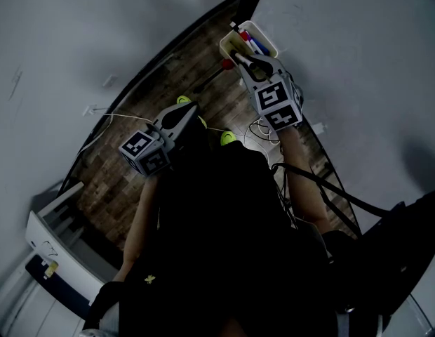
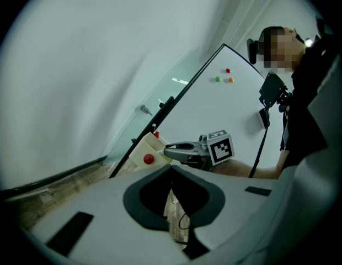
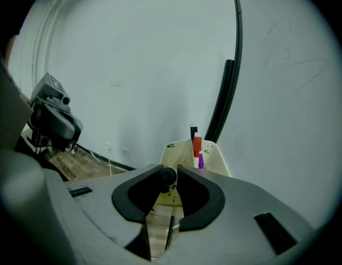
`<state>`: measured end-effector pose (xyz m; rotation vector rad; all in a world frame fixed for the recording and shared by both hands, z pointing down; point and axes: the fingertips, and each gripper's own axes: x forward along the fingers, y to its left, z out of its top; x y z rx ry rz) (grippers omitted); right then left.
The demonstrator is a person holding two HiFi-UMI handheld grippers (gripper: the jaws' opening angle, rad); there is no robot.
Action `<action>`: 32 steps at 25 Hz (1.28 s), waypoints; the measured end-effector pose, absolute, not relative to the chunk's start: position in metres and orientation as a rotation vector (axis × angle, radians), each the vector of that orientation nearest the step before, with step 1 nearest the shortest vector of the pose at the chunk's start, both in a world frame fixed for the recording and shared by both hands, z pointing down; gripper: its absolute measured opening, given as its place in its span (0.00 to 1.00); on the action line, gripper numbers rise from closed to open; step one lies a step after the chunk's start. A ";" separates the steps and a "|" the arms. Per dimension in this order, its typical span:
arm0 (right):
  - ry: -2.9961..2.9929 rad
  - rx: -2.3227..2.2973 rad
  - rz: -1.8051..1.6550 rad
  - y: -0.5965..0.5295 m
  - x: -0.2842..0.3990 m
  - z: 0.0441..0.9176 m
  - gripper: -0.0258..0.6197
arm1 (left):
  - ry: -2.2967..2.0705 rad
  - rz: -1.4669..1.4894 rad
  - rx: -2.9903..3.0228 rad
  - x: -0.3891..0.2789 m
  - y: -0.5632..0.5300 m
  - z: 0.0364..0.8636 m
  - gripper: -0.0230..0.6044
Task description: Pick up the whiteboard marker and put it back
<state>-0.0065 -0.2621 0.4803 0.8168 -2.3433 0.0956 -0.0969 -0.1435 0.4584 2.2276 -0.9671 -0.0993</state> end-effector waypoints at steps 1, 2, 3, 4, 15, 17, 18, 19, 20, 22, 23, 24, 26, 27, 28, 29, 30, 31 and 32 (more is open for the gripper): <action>-2.344 0.817 0.094 -0.262 -0.007 0.480 0.18 | -0.967 -0.097 2.229 -0.097 -0.144 0.459 0.07; -2.346 0.816 0.093 -0.262 -0.007 0.480 0.19 | -0.966 -0.096 2.230 -0.097 -0.144 0.459 0.07; -2.350 0.815 0.093 -0.262 -0.007 0.480 0.19 | -0.965 -0.097 2.230 -0.098 -0.144 0.459 0.07; -2.354 0.814 0.093 -0.262 -0.008 0.480 0.19 | -0.963 -0.096 2.231 -0.098 -0.144 0.459 0.07; -2.374 0.825 0.082 -0.264 -0.007 0.479 0.21 | -0.961 -0.094 2.239 -0.097 -0.147 0.463 0.07; -2.385 0.831 0.092 -0.264 -0.006 0.478 0.21 | -0.967 -0.096 2.246 -0.098 -0.150 0.464 0.07; -2.392 0.834 0.094 -0.263 -0.006 0.477 0.21 | -0.970 -0.096 2.254 -0.098 -0.150 0.464 0.07; -2.398 0.837 0.093 -0.262 -0.005 0.475 0.21 | -0.972 -0.093 2.265 -0.098 -0.150 0.464 0.07; -2.402 0.839 0.090 -0.260 -0.004 0.474 0.21 | -0.973 -0.091 2.276 -0.098 -0.150 0.464 0.07; -2.412 0.840 0.085 -0.256 -0.002 0.471 0.21 | -0.980 -0.093 2.287 -0.096 -0.150 0.460 0.07; -2.418 0.841 0.084 -0.254 0.000 0.469 0.21 | -0.985 -0.097 2.289 -0.094 -0.149 0.458 0.07; -2.425 0.841 0.083 -0.251 0.001 0.468 0.21 | -0.992 -0.101 2.291 -0.093 -0.148 0.456 0.07; -2.440 0.837 0.082 -0.247 0.004 0.465 0.21 | -1.010 -0.104 2.295 -0.091 -0.144 0.454 0.07; -2.447 0.834 0.079 -0.244 0.005 0.464 0.21 | -1.021 -0.105 2.296 -0.091 -0.141 0.454 0.07; -2.452 0.830 0.074 -0.240 0.007 0.462 0.21 | -1.033 -0.108 2.297 -0.090 -0.137 0.454 0.07; -2.457 0.827 0.069 -0.234 0.011 0.461 0.21 | -1.042 -0.111 2.297 -0.089 -0.132 0.453 0.07; -2.462 0.826 0.064 -0.227 0.015 0.460 0.21 | -1.049 -0.115 2.292 -0.086 -0.125 0.452 0.07; -2.465 0.827 0.061 -0.221 0.019 0.459 0.21 | -1.052 -0.116 2.287 -0.083 -0.118 0.450 0.07; -2.468 0.828 0.060 -0.215 0.021 0.458 0.21 | -1.054 -0.113 2.284 -0.081 -0.111 0.449 0.07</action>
